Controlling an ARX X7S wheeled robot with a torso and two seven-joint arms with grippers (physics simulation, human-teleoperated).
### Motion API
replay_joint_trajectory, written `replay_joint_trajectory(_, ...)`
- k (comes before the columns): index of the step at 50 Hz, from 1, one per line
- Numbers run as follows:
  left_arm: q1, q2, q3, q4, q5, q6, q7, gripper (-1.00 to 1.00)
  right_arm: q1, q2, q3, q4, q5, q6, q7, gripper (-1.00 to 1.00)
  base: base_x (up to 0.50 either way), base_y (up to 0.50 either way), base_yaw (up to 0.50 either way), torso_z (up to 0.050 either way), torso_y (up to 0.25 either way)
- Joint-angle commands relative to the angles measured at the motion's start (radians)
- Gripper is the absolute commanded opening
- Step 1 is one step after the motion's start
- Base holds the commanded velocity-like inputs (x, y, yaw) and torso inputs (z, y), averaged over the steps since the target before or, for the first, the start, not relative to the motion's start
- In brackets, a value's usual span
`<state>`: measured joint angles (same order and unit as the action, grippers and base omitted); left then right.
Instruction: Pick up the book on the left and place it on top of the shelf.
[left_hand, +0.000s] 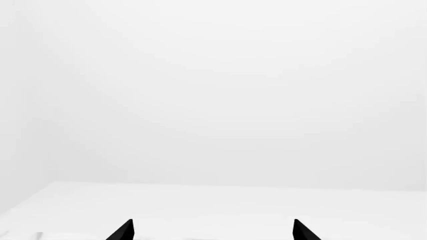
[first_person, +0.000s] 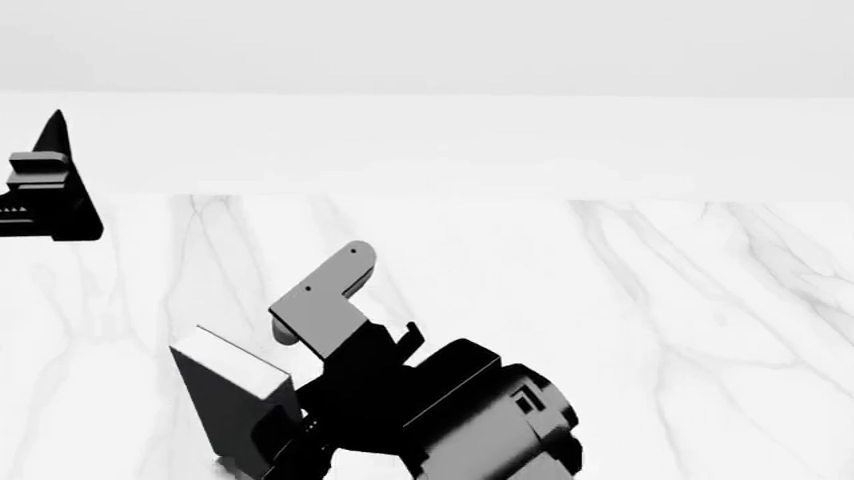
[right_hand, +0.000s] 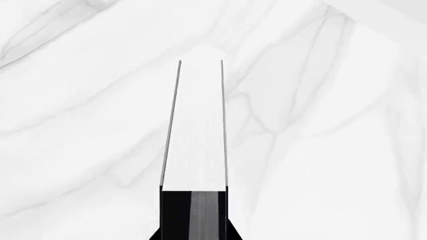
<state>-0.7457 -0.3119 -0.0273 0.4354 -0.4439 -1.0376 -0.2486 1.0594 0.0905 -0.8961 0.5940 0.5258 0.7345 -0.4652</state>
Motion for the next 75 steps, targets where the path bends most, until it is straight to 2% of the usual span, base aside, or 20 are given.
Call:
replay_joint_trajectory(1,-0.003,-0.003,-0.004,0.007,-0.007,-0.004,-0.004,1.00,0.058,0.067,0.088,-0.172,0.066,0.082,0.058,-1.00,0.00,0.00,0.00,0.000,0.000)
replay_joint_trajectory(11,-0.006,-0.004,-0.003,0.006,-0.011,-0.004,-0.007,1.00,0.091,0.112,0.116,-0.256,0.077,0.121,0.104,-1.00,0.00,0.00,0.00,0.000,0.001)
replay_joint_trajectory(15,-0.007,-0.006,-0.007,0.012,-0.016,-0.008,-0.009,1.00,0.115,0.131,0.098,-0.278,0.017,0.119,0.177,-1.00,0.00,0.00,0.00,0.000,0.003)
replay_joint_trajectory(18,-0.005,-0.007,-0.009,0.013,-0.017,-0.007,-0.010,1.00,0.127,0.145,0.031,-0.275,-0.119,0.044,0.281,-1.00,0.00,0.00,0.00,0.000,0.000)
replay_joint_trajectory(20,-0.004,-0.008,-0.009,0.012,-0.017,-0.005,-0.011,1.00,0.138,0.167,-0.058,-0.265,-0.285,-0.038,0.403,-1.00,0.00,0.00,0.00,0.000,0.000)
replay_joint_trajectory(23,-0.001,-0.008,-0.010,0.012,-0.017,-0.002,-0.011,1.00,0.162,0.174,-0.113,-0.232,-0.396,-0.079,0.491,-1.00,0.00,0.00,0.00,0.000,0.000)
replay_joint_trajectory(34,0.006,-0.010,-0.010,0.014,-0.021,0.001,-0.015,1.00,0.233,0.188,-0.272,-0.157,-0.666,-0.096,0.687,-1.00,0.00,0.00,0.00,0.000,0.002)
replay_joint_trajectory(40,0.011,-0.012,-0.013,0.016,-0.025,0.004,-0.016,1.00,0.295,0.127,-0.363,0.082,-0.799,-0.117,0.811,-1.00,0.00,0.00,0.00,0.000,0.002)
replay_joint_trajectory(46,0.013,-0.015,-0.017,0.015,-0.027,0.005,-0.017,1.00,0.358,0.029,-0.388,0.419,-0.810,-0.208,0.848,-1.00,0.00,0.00,0.00,0.000,0.002)
replay_joint_trajectory(48,0.013,-0.015,-0.015,0.011,-0.026,0.008,-0.017,1.00,0.400,-0.050,-0.392,0.666,-0.802,-0.303,0.879,-1.00,0.00,0.00,0.00,0.000,0.000)
replay_joint_trajectory(49,0.013,-0.015,-0.015,0.010,-0.026,0.008,-0.017,1.00,0.408,-0.063,-0.395,0.711,-0.796,-0.317,0.877,-1.00,0.00,0.00,0.00,0.000,0.000)
replay_joint_trajectory(61,0.006,-0.017,-0.014,0.006,-0.031,0.008,-0.021,1.00,0.464,0.021,-0.535,0.715,-0.605,-0.063,0.827,-1.00,0.00,0.00,0.00,0.000,0.002)
replay_joint_trajectory(75,0.006,-0.021,-0.018,0.005,-0.037,0.009,-0.025,1.00,0.475,0.106,-0.546,0.715,-0.526,0.169,0.821,-1.00,0.00,0.00,0.00,0.000,0.001)
